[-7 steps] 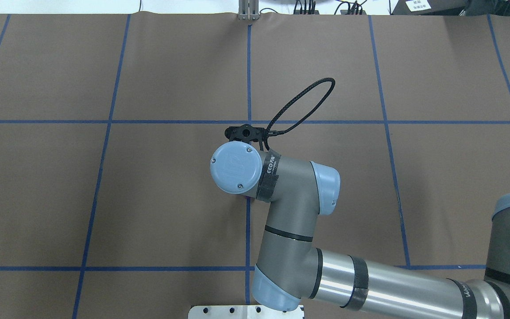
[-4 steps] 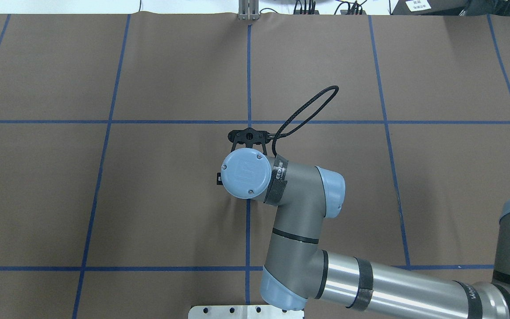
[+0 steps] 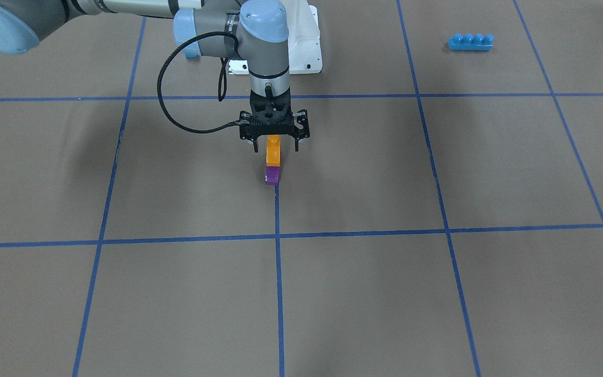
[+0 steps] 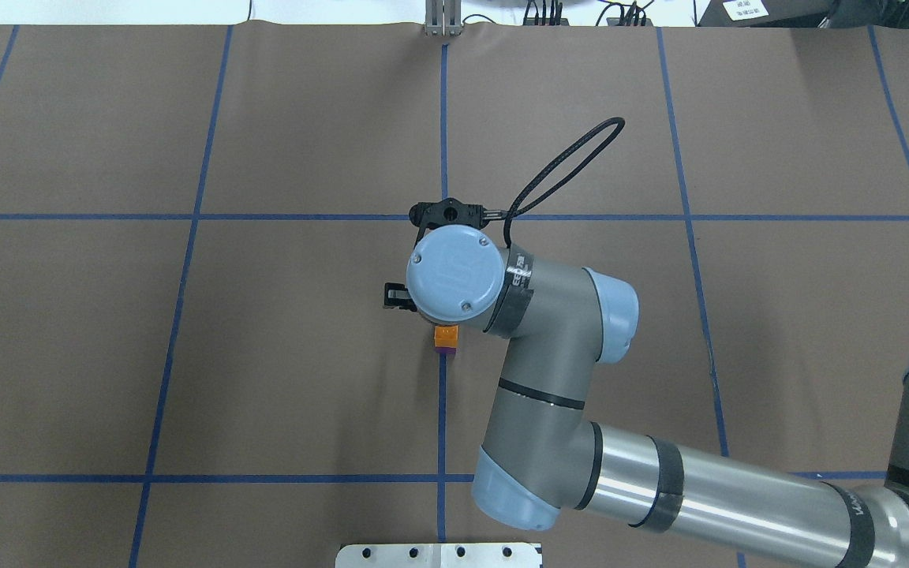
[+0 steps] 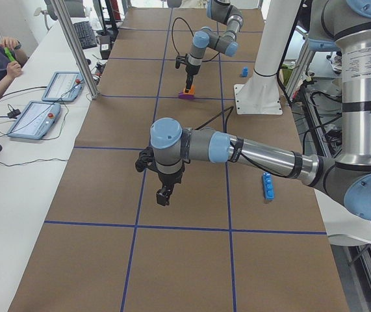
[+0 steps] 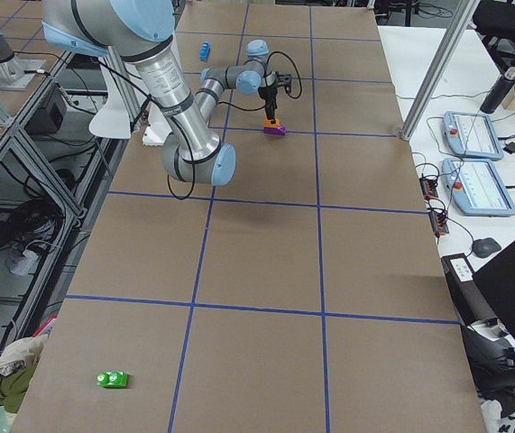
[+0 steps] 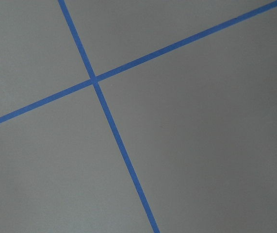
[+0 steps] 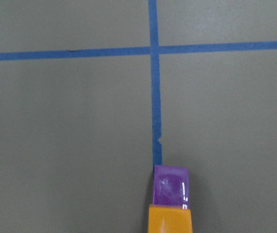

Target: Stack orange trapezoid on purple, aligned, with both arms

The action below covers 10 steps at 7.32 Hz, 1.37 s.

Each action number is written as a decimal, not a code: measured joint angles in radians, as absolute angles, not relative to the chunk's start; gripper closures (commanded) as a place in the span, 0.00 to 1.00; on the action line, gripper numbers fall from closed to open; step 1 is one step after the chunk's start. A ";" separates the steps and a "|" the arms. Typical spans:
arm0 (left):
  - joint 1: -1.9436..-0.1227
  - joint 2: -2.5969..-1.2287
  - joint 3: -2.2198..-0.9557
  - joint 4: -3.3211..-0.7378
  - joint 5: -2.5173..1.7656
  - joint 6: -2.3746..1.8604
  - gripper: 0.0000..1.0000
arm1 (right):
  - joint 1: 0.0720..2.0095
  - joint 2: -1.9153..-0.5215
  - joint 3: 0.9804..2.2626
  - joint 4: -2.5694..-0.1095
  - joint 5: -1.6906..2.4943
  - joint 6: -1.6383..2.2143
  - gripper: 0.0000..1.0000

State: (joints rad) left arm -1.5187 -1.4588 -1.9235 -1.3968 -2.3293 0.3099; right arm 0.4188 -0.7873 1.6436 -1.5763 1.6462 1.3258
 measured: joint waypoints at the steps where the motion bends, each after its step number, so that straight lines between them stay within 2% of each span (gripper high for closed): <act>1: -1.519 -1.456 -1.919 -1.394 -2.329 0.310 0.00 | 0.472 -0.789 1.698 -1.631 1.702 1.284 0.00; 3: -1.557 -1.435 -1.922 -1.393 -2.328 0.309 0.00 | 0.616 -0.848 1.834 -1.736 1.848 1.136 0.00; 6: -1.651 -1.407 -1.913 -1.398 -2.330 0.287 0.00 | 0.905 -1.079 1.973 -1.761 2.093 0.743 0.00; 8: -1.659 -1.393 -1.918 -1.401 -2.331 0.218 0.00 | 1.151 -1.247 1.952 -1.764 2.232 0.367 0.00; 10: -1.659 -1.393 -1.915 -1.439 -2.329 0.168 0.00 | 1.390 -1.386 1.869 -1.763 2.316 0.031 0.00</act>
